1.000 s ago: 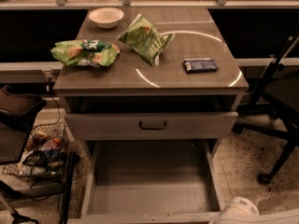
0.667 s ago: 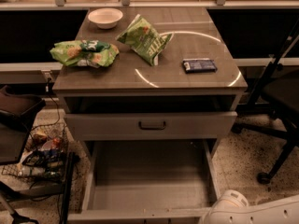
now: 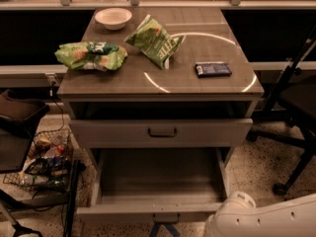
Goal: Close middle drawer
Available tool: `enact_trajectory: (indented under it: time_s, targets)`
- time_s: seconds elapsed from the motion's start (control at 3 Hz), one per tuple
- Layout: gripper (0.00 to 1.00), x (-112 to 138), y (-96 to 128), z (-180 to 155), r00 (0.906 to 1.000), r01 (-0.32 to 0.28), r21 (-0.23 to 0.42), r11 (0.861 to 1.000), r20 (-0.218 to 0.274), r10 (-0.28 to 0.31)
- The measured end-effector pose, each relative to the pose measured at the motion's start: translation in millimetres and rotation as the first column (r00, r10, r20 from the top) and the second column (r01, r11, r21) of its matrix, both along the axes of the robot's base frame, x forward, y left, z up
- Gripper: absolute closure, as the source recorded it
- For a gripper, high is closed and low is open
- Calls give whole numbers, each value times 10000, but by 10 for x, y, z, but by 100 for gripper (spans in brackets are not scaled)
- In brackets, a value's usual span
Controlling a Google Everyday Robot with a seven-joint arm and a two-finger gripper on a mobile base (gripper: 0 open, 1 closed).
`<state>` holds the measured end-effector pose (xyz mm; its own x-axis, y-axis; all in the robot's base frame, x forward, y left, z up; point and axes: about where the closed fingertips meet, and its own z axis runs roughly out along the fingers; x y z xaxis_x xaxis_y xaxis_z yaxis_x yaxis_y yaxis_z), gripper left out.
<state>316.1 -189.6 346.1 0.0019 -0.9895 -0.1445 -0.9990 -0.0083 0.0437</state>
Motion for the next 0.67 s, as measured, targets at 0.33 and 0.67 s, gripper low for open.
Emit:
enact_trajectory:
  time_s: [0.33,0.67]
  targets:
    - [100,421,161,129,9963,-624,-171,9979,588,633]
    - [100,775,383,287,9852,-1275,-358,9912,1111,1307]
